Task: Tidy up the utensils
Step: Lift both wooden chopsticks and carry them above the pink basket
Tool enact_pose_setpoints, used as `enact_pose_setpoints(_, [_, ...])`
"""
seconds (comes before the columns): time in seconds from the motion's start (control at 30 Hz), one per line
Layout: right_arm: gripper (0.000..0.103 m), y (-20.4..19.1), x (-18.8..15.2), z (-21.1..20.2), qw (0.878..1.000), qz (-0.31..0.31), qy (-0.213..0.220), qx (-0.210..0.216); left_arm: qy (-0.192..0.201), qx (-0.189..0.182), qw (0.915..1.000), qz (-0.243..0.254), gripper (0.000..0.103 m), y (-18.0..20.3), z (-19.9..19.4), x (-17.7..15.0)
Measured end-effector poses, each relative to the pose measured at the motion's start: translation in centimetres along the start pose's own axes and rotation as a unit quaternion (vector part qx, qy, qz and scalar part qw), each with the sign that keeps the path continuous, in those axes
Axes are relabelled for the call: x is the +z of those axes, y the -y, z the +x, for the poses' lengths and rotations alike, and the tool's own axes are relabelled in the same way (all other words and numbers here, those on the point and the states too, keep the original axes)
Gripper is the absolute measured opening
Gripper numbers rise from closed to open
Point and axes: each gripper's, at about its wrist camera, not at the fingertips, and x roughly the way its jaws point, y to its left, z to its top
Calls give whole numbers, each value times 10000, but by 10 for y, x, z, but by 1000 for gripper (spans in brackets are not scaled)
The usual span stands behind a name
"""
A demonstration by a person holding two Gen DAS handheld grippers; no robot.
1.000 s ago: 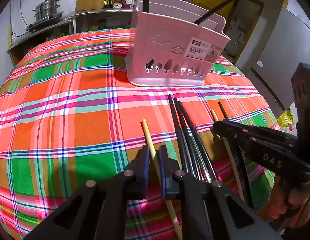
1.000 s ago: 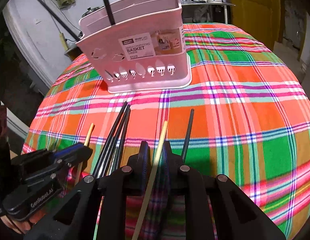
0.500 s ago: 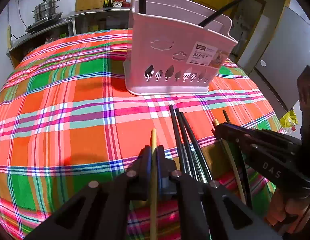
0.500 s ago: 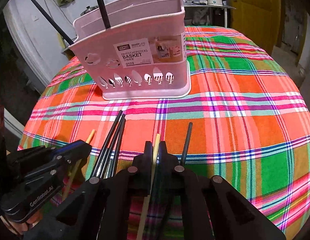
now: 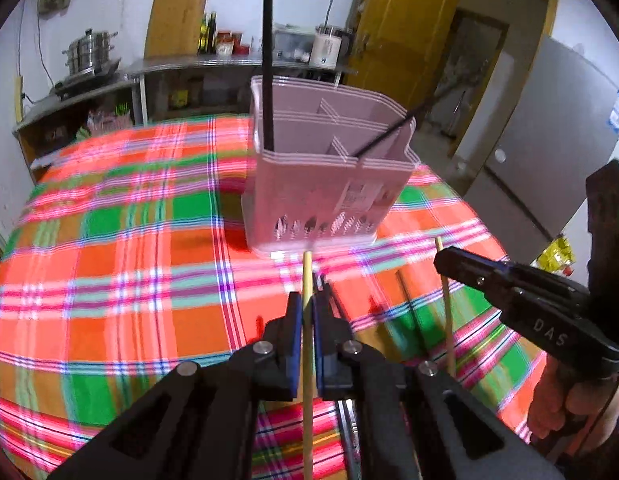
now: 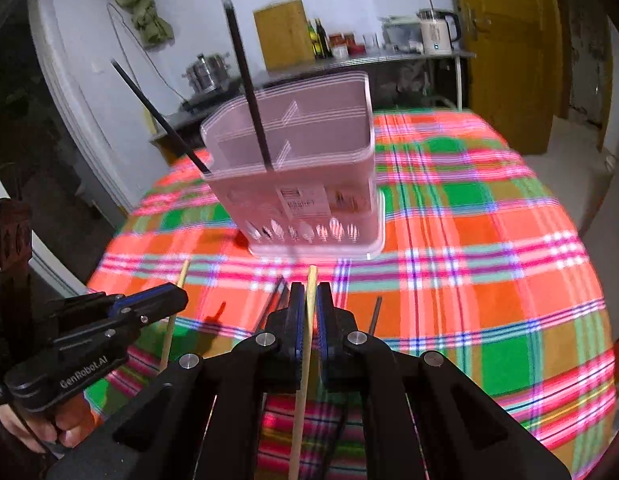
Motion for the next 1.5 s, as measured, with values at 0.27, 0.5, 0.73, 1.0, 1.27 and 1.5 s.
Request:
enact_pose_setpoints(0.27, [5, -19, 19, -48, 9979, -182, 615, 108, 518, -97, 9985, 110, 6, 10, -46, 23])
enact_pose_setpoints(0.5, [5, -28, 28, -69, 9953, -311, 911, 137, 689, -100, 9973, 231, 6, 15, -62, 30])
enact_pose_setpoints(0.73, [5, -29, 28, -75, 9945, -354, 972, 162, 742, -52, 9968, 280, 6, 14, -66, 35])
enact_pose_setpoints(1.0, [5, -35, 37, -82, 9925, -427, 1123, 242, 882, -35, 9956, 317, 6, 14, -71, 55])
enact_pose_setpoints(1.27, [5, -49, 65, -93, 9873, -554, 1452, 322, 1350, 21, 9904, 306, 6, 14, -83, 98])
enact_pose_setpoints(1.5, [5, -56, 98, -104, 9809, -582, 1816, 378, 1706, 30, 9851, 222, 6, 13, -83, 137])
